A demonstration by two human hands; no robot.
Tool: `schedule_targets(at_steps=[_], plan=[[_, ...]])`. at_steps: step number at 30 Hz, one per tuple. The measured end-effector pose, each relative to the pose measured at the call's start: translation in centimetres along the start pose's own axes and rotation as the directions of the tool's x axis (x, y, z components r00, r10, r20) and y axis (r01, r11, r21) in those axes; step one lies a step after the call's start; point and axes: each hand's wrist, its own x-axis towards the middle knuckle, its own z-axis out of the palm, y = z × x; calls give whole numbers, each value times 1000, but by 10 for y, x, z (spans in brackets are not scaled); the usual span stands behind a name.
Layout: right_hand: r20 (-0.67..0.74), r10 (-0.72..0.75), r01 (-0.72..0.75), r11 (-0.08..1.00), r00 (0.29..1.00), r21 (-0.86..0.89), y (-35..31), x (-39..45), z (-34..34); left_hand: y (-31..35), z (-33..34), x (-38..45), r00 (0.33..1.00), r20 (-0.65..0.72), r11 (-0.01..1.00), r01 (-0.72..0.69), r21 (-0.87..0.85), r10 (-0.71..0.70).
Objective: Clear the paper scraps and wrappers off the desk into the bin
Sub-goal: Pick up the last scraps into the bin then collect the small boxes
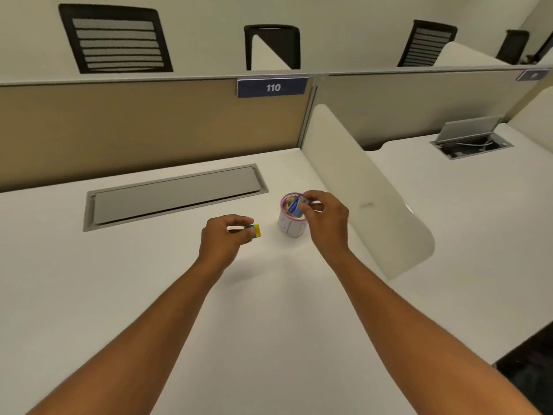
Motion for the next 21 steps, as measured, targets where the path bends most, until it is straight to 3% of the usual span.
schedule_targets(at_steps=[6,8,10,16,21], plan=[[181,-88,138,948,979,-286,32,34,11,14,40,13,994,-60,991,-80,111,87],[226,-160,251,848,961,-466,42,38,14,16,50,18,990,-62,981,-117,152,128],[256,-197,308,787,946,-535,49,42,18,17,59,23,982,-71,965,-154,210,173],[316,-238,379,764,918,-523,58,47,27,25,85,44,957,-65,897,-239,372,282],[167,-176,216,940,970,-264,65,45,26,33,104,63,959,-51,876,-233,423,279]])
